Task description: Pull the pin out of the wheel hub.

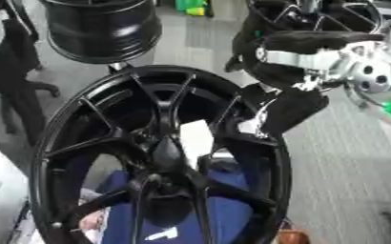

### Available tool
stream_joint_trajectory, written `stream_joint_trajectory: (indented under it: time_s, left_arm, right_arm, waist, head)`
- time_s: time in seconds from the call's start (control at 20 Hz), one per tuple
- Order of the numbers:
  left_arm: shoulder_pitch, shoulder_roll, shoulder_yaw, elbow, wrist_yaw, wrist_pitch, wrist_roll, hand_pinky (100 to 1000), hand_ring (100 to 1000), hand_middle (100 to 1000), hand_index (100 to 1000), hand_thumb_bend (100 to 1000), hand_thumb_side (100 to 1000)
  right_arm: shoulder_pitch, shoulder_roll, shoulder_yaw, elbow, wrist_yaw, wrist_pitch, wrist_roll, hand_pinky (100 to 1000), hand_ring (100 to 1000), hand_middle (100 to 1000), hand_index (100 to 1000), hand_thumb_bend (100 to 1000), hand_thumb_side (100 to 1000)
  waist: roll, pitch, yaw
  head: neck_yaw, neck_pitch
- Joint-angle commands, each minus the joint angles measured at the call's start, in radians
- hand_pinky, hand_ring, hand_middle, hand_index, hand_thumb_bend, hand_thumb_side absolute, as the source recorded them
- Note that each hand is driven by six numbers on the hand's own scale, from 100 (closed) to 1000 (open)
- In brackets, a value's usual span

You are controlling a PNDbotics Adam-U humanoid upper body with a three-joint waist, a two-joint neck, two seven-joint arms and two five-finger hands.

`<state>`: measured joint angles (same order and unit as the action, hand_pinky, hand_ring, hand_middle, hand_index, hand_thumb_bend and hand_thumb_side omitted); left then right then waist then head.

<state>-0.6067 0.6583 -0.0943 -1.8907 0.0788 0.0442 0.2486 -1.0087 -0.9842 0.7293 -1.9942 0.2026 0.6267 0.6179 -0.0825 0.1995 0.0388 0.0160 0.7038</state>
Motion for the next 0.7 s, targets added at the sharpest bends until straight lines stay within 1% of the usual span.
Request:
stream_joint_trajectory:
  time_s: [0.05,0.35,0.55,0.7]
  left_arm:
    - [-0.008,0.013,0.014,-0.007,0.005,-0.001,0.003,649,670,564,801,100,586]
    - [-0.006,0.009,0.016,-0.008,0.007,-0.001,0.003,648,674,562,800,100,586]
    - [-0.006,0.005,0.016,-0.008,0.011,0.001,0.002,647,673,561,800,100,591]
    - [-0.008,0.005,0.016,-0.007,0.013,0.002,0.001,647,673,560,800,100,592]
  right_arm:
    - [-0.033,0.019,0.000,-0.006,0.024,0.093,0.103,904,922,883,912,453,388]
    - [-0.047,0.066,0.022,-0.006,0.051,0.102,0.141,904,924,885,912,451,381]
    - [-0.041,0.083,0.034,-0.006,0.073,0.072,0.180,909,931,888,912,450,392]
    - [-0.023,0.078,0.032,-0.006,0.088,0.054,0.201,912,932,888,911,450,390]
  waist:
    - [0.003,-0.020,-0.001]
    - [0.000,-0.021,0.000]
    - [0.000,-0.018,0.002]
    - [0.000,-0.014,0.006]
  head:
    - [0.003,0.009]
    - [0.009,0.010]
    - [0.004,0.008]
    - [-0.002,0.008]
